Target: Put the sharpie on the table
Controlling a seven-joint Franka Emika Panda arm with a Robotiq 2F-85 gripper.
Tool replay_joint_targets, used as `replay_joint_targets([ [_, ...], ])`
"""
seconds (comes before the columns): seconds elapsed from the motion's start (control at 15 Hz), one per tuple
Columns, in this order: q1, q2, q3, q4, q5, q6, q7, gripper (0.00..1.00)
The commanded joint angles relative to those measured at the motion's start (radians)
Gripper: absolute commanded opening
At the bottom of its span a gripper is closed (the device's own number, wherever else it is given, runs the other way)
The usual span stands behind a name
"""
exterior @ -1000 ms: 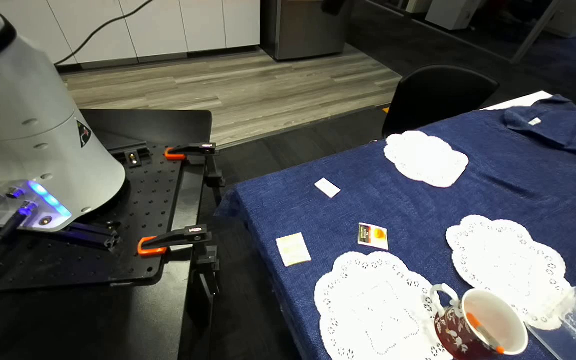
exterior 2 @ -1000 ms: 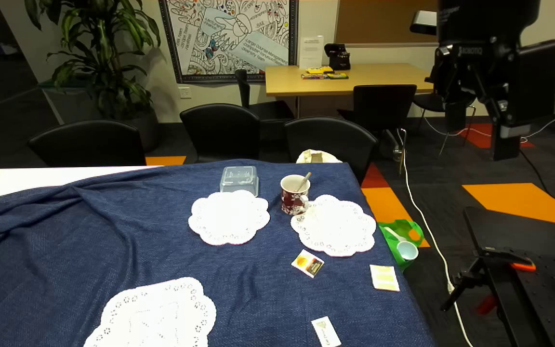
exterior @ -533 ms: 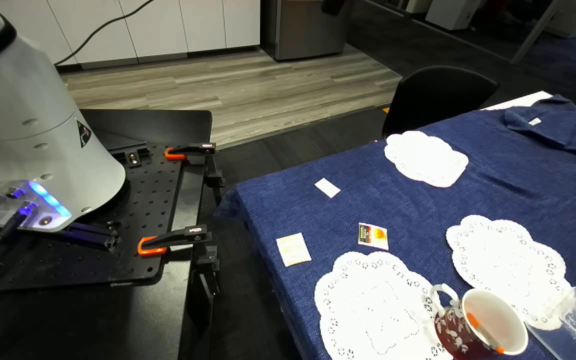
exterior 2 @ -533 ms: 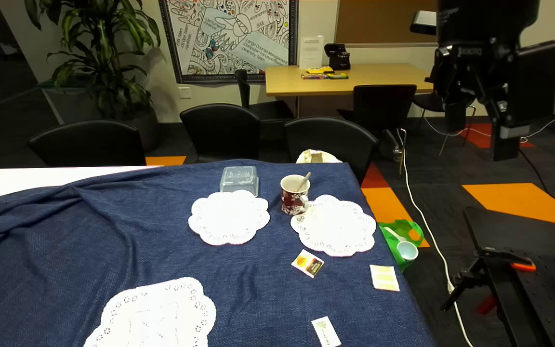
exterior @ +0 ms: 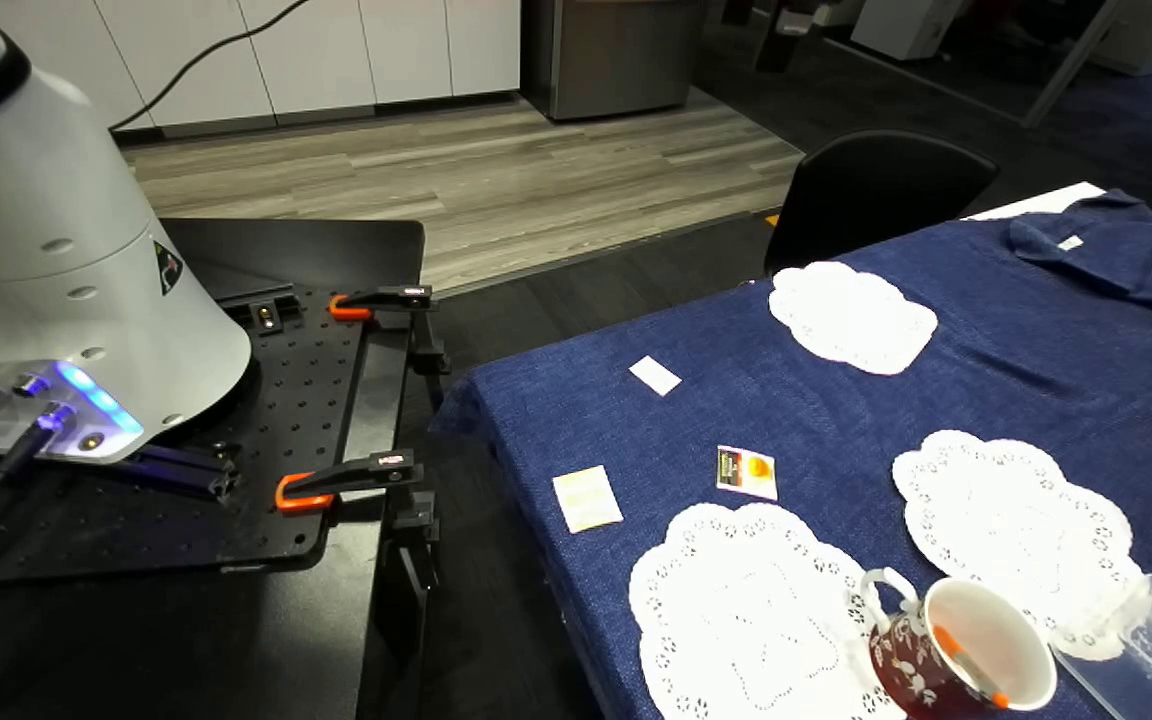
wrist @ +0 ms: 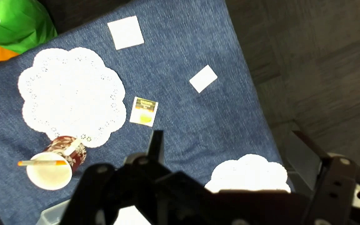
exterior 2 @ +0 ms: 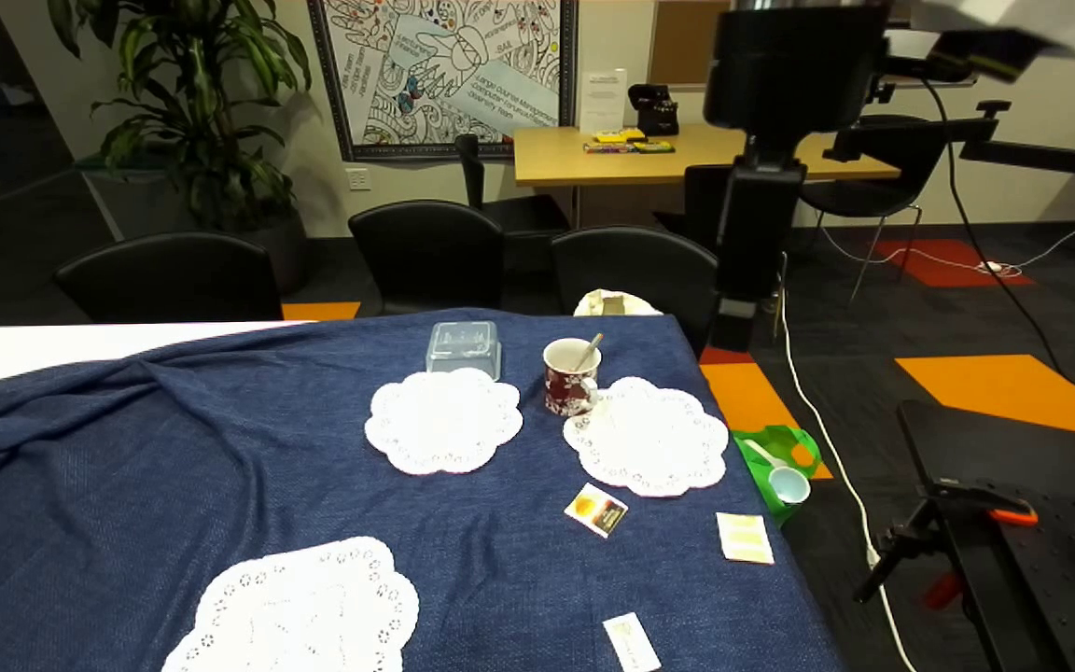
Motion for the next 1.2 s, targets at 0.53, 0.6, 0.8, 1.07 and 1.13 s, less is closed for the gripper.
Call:
replay_joint_targets([
  [0.53,-0.063,0.199,0.041,0.069,-0.234,0.311,0.731,1.00],
  [0.6,-0.063,0.223,0.035,0.080,-0.259,0.328,0.800,1.00],
  [0.8,-0.053,0.292,0.009,0.119,-0.348,0.366,1.017,1.00],
  [1.07,-0.023,0.390,-0.049,0.198,-0.489,0.366,1.310,1.00],
  [1.13,-0.013,0.413,-0.066,0.220,-0.523,0.360,1.382,1.00],
])
